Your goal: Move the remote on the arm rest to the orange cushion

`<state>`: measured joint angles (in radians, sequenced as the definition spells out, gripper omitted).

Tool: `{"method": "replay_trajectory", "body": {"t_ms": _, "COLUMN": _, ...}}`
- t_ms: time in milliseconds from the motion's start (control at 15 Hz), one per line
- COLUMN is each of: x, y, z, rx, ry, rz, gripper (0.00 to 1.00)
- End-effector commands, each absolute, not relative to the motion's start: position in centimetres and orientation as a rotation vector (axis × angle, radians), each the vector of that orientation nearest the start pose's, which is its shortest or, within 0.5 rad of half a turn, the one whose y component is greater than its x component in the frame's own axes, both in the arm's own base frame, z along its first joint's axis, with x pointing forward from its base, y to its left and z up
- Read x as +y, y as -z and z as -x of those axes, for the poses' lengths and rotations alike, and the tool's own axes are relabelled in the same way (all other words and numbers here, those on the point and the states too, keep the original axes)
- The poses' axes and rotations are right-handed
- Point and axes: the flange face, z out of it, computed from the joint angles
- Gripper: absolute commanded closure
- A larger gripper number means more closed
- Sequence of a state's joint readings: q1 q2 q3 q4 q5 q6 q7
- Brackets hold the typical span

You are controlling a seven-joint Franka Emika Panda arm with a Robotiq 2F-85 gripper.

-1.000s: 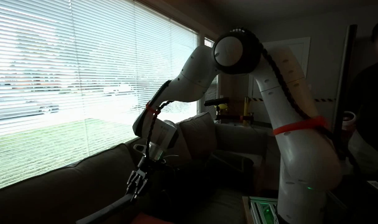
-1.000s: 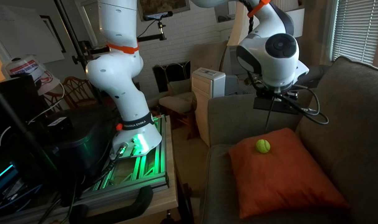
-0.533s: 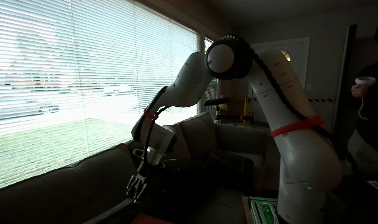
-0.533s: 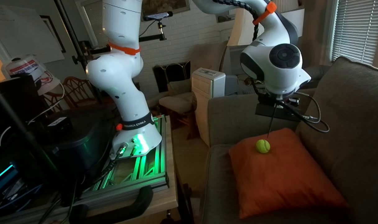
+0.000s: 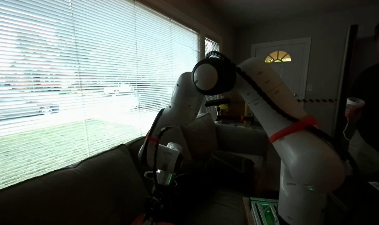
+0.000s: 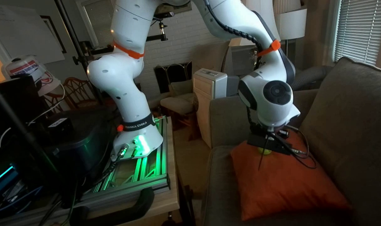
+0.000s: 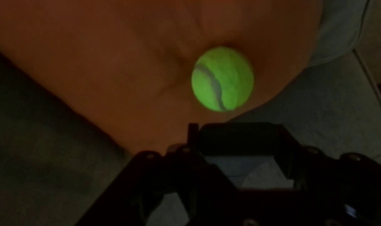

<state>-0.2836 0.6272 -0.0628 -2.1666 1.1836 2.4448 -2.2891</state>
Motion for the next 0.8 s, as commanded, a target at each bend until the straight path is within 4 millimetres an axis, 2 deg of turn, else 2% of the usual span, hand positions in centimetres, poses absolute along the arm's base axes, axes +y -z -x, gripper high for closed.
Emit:
{"method": "replay_trajectory", "body": {"t_ms": 0, "x": -18.4, "y": -3.2, "z": -48.2, "rx": -1.234, "ry": 0.634, "rz": 2.437, "gripper": 0.67}}
{"method": "replay_trajectory", "body": {"t_ms": 200, "x": -18.7, "y": -2.6, "z": -50.8, "rx": -1.211, "ry": 0.746, "rz": 2.464, "gripper": 0.67}}
{"method": "replay_trajectory", "body": {"t_ms": 467, "x": -19.0, "y": -4.7, "z": -54.7, "rx": -1.179, "ry": 0.878, "rz": 2.499, "gripper": 0.67}}
{"method": "replay_trajectory", "body": {"t_ms": 600, "x": -19.5, "y": -4.8, "z": -55.5, "rx": -1.201, "ry": 0.886, "rz": 2.489, "gripper": 0.67}}
{"method": "replay_trajectory", "body": {"t_ms": 733, "x": -20.0, "y": -4.3, "z": -55.0, "rx": -1.246, "ry": 0.849, "rz": 2.481, "gripper": 0.67}}
